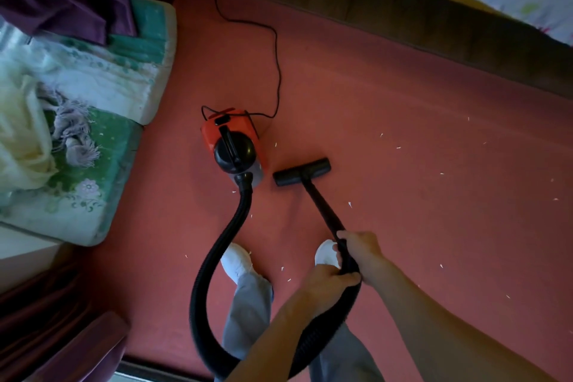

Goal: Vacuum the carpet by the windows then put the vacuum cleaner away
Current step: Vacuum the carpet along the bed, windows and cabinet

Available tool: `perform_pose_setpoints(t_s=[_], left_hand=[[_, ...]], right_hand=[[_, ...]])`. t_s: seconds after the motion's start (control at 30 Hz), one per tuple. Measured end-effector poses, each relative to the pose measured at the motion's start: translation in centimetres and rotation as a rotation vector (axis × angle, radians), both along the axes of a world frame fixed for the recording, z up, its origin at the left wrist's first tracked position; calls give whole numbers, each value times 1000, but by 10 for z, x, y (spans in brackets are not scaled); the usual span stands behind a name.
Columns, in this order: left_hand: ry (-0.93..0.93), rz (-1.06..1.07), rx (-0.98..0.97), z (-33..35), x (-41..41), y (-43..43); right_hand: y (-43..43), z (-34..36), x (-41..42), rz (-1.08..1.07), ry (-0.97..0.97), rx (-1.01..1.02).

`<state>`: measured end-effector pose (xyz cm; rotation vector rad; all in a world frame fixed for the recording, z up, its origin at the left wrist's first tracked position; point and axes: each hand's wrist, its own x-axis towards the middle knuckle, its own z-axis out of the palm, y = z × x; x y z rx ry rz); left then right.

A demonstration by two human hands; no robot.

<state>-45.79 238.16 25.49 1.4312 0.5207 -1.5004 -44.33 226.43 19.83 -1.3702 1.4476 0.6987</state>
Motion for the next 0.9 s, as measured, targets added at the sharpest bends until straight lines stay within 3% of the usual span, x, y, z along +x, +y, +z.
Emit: perform_pose_setpoints(t_s=[0.13,0.33,0.53,0.67,0.9], left_hand=[[-10,47,7,0,4,20],[18,61,4,7,10,27],[26,98,75,1,12,49],[-24,226,110,-16,24,60],[-100,441,98,-47,59,53]], right_hand=[[15,-3,8,-124,-39,12],[23,2,14,-107,-34,83],[52,-38,14,-123,-19,120],[67,-76,38,-42,-28,198],[67,-127,121,199,-198,16]])
